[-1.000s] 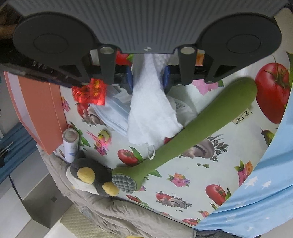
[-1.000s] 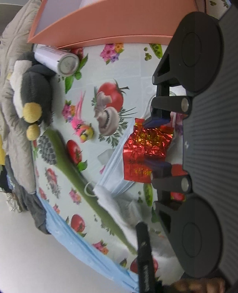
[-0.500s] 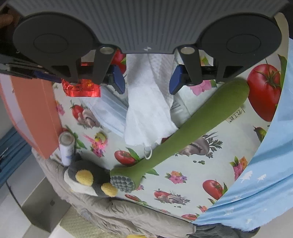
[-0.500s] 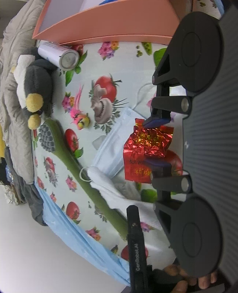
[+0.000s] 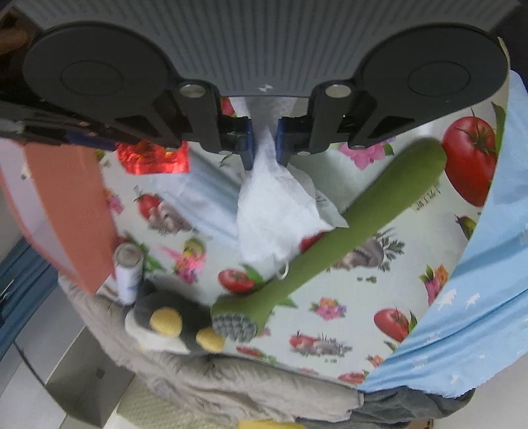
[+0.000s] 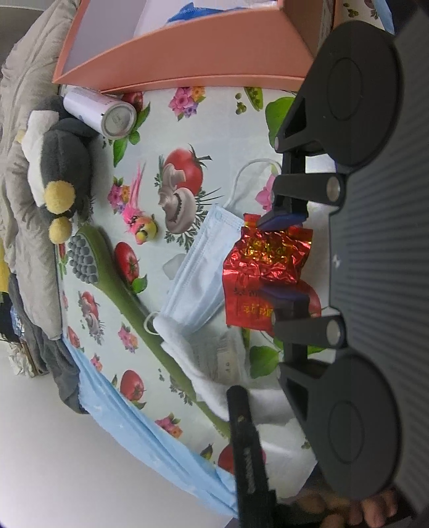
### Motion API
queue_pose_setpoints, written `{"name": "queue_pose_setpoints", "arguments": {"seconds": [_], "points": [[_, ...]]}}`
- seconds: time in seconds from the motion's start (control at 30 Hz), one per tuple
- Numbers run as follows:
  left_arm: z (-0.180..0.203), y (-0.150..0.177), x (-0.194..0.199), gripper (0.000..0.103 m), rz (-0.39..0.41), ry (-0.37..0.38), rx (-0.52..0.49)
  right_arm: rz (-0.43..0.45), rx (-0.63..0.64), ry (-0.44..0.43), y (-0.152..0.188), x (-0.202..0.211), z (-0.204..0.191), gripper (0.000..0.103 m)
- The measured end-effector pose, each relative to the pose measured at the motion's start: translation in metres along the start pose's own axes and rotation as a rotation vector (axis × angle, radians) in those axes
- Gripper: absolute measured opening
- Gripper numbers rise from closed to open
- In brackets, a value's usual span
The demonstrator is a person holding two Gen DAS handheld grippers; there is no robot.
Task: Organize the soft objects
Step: 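Lift the tissue with the left tool while the right tool lifts the red foil packet, then carry the tissue and red foil packet over the pink box with both tools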
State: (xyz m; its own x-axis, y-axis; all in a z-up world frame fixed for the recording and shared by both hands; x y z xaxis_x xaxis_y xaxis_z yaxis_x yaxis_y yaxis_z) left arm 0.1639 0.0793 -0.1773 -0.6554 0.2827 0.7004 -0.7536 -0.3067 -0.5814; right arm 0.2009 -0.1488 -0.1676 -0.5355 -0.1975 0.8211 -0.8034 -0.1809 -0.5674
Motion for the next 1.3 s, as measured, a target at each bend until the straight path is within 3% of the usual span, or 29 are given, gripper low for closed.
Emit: {"name": "queue_pose_setpoints", "arguments": {"seconds": [0.43, 0.73, 1.3], "points": [[-0.002, 0.009, 0.023, 0.016, -0.028, 0.042, 0.061, 0.046, -0.021, 0.005, -0.003, 0.030, 0.003, 0.040], [-0.004, 0.014, 0.042, 0.009, 0.021, 0.035, 0.055, 0.037, -0.016, -0.008, 0.006, 0.035, -0.007, 0.040], [0.083, -0.036, 0.090, 0.009, 0.172, 0.140, -0.084, 0.254, -0.038, 0.016, -0.035, 0.114, 0.012, 0.040]]}}
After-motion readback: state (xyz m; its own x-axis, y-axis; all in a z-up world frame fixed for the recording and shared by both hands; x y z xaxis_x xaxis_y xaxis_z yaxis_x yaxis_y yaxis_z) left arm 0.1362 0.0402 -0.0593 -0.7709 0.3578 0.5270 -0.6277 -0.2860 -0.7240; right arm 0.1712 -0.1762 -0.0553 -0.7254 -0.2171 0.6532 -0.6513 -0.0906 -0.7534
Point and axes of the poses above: each gripper's, at about its wrist camera, not at the fingertips, and x roughly against the way its jaws point, z to its right, y to its underside, the point moved 2 cm from there along -x, roughly the way its jaws point, and after that the axes turned 9 degrees about y, right-handed, at the moved point
